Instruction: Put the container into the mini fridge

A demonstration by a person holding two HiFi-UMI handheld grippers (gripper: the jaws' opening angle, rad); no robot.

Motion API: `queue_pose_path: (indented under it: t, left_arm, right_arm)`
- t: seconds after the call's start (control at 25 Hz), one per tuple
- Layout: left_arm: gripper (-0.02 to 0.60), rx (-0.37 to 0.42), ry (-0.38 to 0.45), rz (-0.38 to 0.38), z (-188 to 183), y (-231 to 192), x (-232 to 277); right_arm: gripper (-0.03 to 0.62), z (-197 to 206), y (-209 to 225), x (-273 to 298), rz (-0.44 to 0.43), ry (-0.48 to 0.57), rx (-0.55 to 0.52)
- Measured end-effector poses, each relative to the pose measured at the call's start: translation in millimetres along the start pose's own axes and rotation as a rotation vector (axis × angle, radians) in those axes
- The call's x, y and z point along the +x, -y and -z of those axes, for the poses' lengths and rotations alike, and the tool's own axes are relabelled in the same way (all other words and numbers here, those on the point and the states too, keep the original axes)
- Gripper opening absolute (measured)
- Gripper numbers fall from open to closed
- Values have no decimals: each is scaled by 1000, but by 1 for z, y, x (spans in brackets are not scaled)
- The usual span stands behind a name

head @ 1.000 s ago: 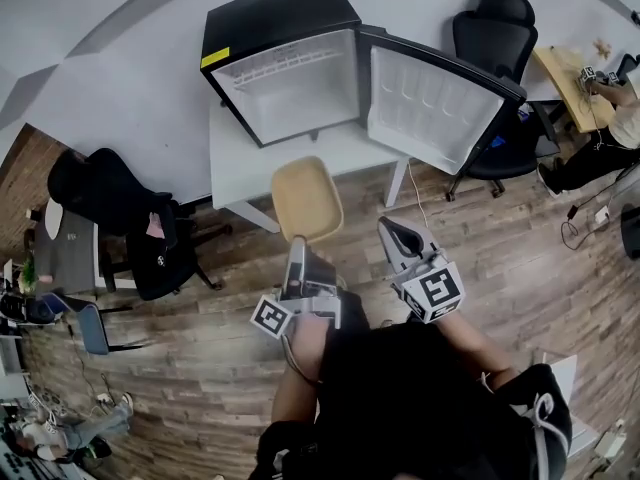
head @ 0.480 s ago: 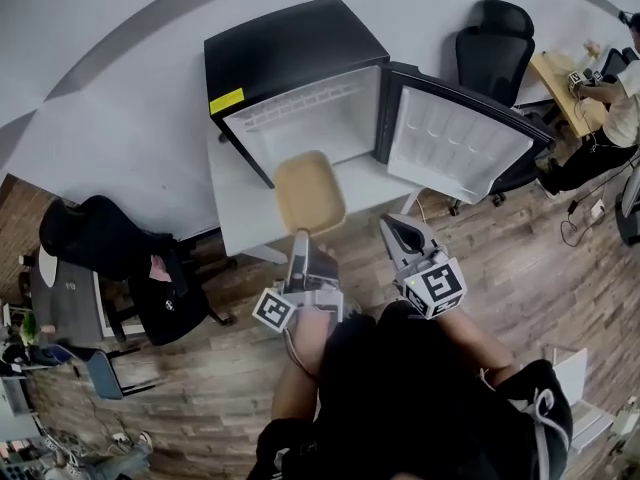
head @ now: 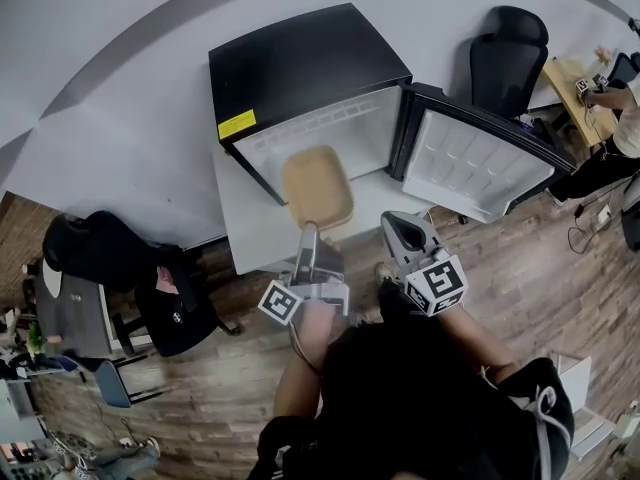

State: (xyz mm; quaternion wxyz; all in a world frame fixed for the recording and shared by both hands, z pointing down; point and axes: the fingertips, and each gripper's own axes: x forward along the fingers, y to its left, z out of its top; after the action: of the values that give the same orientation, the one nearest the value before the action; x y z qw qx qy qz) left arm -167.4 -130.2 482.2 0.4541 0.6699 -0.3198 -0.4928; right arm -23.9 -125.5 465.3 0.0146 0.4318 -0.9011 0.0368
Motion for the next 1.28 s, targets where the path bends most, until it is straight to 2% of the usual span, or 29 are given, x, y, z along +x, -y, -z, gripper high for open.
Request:
queue_pose_path:
  t: [0.64,1.0,1.28]
  left_arm:
    - [249,55,55,-37,-24,-50,87]
    - [249,26,66,-55,-30,-68,114]
    - [249,42,67,-63,-37,-73,130]
  right_arm:
    - [12,-1,63,72,-59,-21,-6]
    - [13,0,77,83,-57,-24,4]
    - [12,-2,81,87,-49,-18,8]
